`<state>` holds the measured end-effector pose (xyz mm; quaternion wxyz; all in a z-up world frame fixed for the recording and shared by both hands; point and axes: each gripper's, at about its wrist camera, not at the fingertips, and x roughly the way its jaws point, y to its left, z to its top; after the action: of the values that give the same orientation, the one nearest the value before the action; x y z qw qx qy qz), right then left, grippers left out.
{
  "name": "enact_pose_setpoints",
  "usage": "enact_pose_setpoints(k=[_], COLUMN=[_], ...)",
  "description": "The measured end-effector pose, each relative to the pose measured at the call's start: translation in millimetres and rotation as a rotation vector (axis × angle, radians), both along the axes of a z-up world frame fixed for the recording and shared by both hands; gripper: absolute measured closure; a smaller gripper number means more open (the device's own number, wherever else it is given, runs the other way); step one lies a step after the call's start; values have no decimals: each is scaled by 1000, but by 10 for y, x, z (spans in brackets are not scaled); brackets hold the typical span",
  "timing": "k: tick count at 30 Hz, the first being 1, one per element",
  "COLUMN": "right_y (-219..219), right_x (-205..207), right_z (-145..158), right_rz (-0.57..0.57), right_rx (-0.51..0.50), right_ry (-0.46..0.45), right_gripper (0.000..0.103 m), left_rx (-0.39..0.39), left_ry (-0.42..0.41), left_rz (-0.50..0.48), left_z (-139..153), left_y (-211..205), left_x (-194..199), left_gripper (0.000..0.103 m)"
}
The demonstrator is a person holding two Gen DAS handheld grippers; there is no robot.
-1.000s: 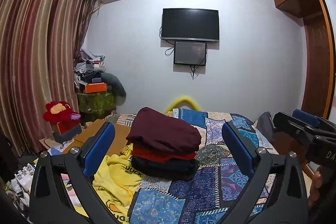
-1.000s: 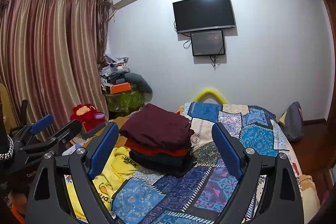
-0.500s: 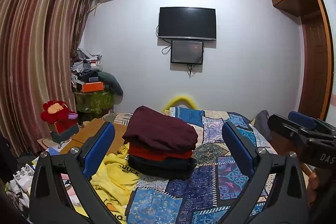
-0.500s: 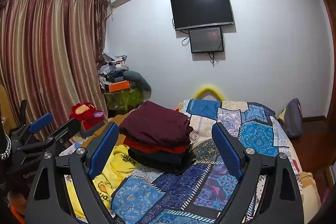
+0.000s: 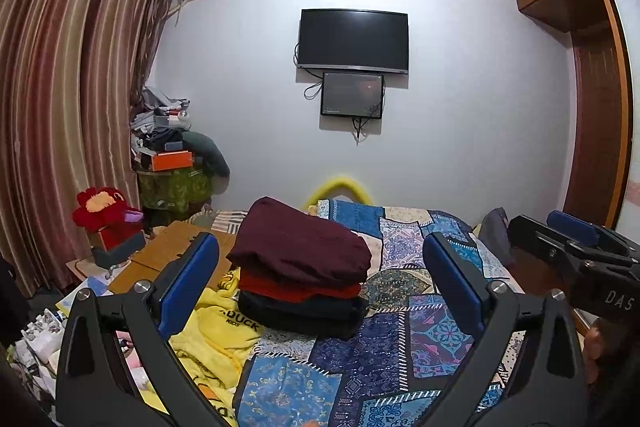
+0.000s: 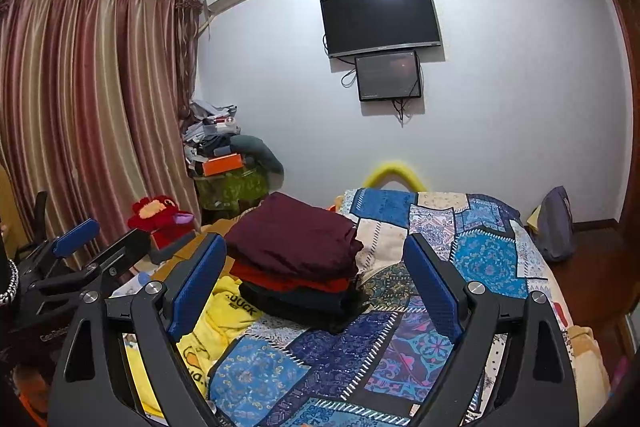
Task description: Fold large clothes
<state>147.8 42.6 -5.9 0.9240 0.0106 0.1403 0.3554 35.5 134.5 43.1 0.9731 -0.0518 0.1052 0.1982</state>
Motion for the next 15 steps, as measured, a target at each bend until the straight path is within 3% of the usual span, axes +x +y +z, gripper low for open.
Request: enact_pose_setpoints(k=[15], right_y=[14], right_x=[-11], right_z=[-12], right_rz=[-11], right_rx=[-11], right_ry=[-2], right_gripper=[15], left_rx=[3], left_ry=[9], left_rz=[-4], left_z=[-15], left_y=[-25], left_x=[22], left_gripper=[1])
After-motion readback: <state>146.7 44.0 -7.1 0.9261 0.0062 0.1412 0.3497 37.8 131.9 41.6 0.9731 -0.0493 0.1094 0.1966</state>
